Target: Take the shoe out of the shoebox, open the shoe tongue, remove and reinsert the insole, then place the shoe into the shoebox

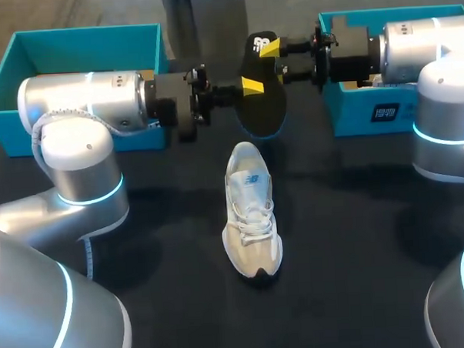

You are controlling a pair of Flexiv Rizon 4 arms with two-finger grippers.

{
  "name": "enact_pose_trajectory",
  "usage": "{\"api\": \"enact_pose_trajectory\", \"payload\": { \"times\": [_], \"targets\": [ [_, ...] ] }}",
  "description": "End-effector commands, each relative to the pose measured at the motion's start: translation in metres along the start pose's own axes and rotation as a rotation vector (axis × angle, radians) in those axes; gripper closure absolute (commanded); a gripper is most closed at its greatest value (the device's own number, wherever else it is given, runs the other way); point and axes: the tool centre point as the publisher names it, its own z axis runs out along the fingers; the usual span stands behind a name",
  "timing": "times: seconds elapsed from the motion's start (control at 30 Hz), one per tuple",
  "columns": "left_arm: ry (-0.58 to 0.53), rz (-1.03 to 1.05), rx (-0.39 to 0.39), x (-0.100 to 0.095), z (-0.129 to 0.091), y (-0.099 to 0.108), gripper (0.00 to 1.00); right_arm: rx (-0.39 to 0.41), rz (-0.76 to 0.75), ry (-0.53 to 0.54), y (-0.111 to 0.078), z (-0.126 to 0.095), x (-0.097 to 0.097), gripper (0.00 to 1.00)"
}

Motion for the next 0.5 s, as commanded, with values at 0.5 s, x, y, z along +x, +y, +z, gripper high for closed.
{"api": "enact_pose_trajectory", "payload": {
  "times": [0.5],
  "targets": [
    [0.005, -0.012, -0.026, -0.004, -0.044, -0.004, 1.00, 0.026, -0.101, 0.013, -0.027, -0.058, 0.004, 0.00]
  ]
}}
